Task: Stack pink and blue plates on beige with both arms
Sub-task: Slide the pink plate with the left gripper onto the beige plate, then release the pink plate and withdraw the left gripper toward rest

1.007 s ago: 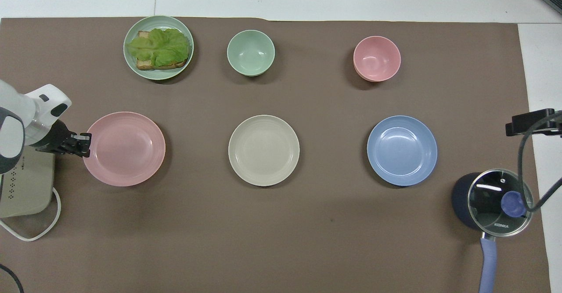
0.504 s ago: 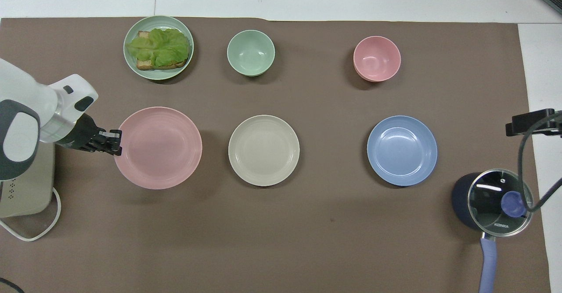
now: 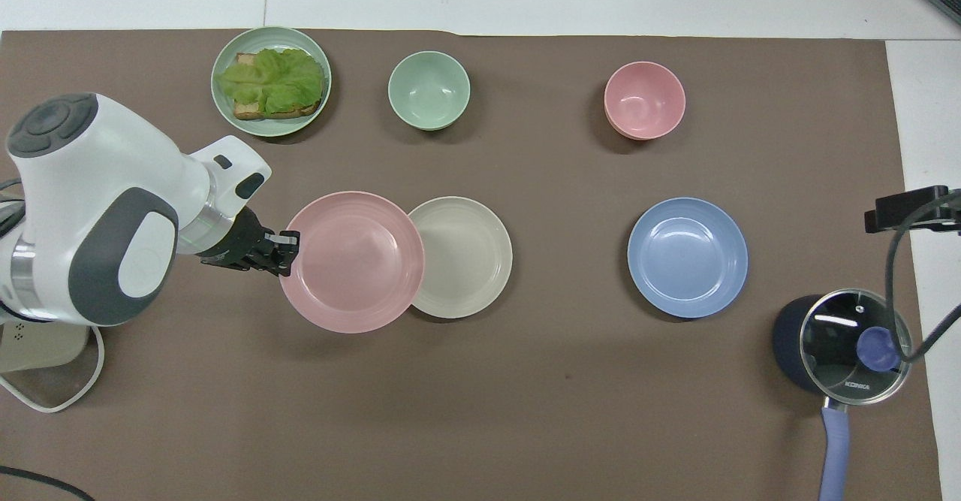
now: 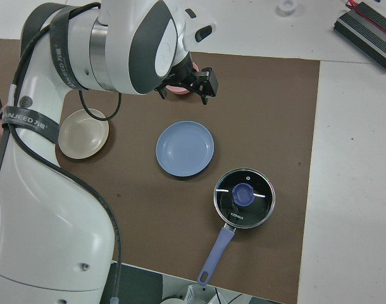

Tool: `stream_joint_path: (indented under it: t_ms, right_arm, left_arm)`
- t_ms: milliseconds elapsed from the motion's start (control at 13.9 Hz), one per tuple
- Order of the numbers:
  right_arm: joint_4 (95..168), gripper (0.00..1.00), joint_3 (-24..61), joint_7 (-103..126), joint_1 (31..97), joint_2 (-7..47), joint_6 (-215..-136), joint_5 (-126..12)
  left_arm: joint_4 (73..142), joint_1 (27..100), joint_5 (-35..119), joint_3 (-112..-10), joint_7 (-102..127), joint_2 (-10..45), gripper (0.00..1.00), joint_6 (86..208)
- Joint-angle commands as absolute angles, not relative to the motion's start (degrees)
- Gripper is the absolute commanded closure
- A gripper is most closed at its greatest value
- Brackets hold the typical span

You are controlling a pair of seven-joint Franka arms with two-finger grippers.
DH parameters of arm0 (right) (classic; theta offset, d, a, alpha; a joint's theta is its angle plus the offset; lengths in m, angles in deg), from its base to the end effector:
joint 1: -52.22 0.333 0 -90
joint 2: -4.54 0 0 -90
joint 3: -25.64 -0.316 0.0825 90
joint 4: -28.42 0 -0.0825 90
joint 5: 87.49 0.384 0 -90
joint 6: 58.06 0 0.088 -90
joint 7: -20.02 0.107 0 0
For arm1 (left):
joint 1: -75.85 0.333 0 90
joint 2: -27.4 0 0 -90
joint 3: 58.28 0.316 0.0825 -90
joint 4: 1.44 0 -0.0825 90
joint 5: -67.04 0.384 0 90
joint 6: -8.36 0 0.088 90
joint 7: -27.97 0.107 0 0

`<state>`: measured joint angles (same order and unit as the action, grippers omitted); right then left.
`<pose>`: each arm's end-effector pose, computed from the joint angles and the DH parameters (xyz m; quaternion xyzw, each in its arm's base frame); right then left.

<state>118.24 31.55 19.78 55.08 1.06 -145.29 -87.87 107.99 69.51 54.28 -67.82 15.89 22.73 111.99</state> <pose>0.5300 -0.0309 0.6545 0.9997 -0.0246 0.0076 0.0004 0.5341 -0.1692 0.4413 0.9896 0.0027 -0.1147 0.0867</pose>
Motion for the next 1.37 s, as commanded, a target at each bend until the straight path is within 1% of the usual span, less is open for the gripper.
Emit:
stream_joint_path:
  t_ms: [0, 144, 504, 1151, 1223, 1295]
  right_arm:
    - [119.4, 0.0, 31.4, 19.0, 54.9, -0.2, -145.2, -88.4]
    - [119.5, 0.0, 31.4, 19.0, 54.9, -0.2, -145.2, -88.5]
    - [119.5, 0.0, 31.4, 19.0, 54.9, -0.2, -145.2, -88.5]
    - [119.5, 0.0, 31.4, 19.0, 54.9, -0.2, -145.2, -88.4]
    - [119.5, 0.0, 31.4, 19.0, 54.9, -0.2, -145.2, -88.5]
    - [119.5, 0.0, 31.4, 19.0, 54.9, -0.2, -145.2, -88.4]
  left_arm:
    - [111.2, 65.1, 52.1, -67.0, 11.5, 23.2, 1.0, 118.5]
    - [112.4, 62.8, 50.7, -67.0, 9.3, 22.6, 1.0, 122.3]
    - [112.9, 58.3, 49.9, -67.0, 3.1, 17.7, 1.0, 129.7]
    - [114.4, 57.0, 48.9, -67.0, 1.7, 17.5, 0.99, 132.8]
    - [114.3, 57.1, 48.9, -67.0, 1.6, 17.5, 0.55, 133.0]
    - [114.3, 57.0, 48.9, -67.0, 1.5, 17.4, 0.22, 133.0]
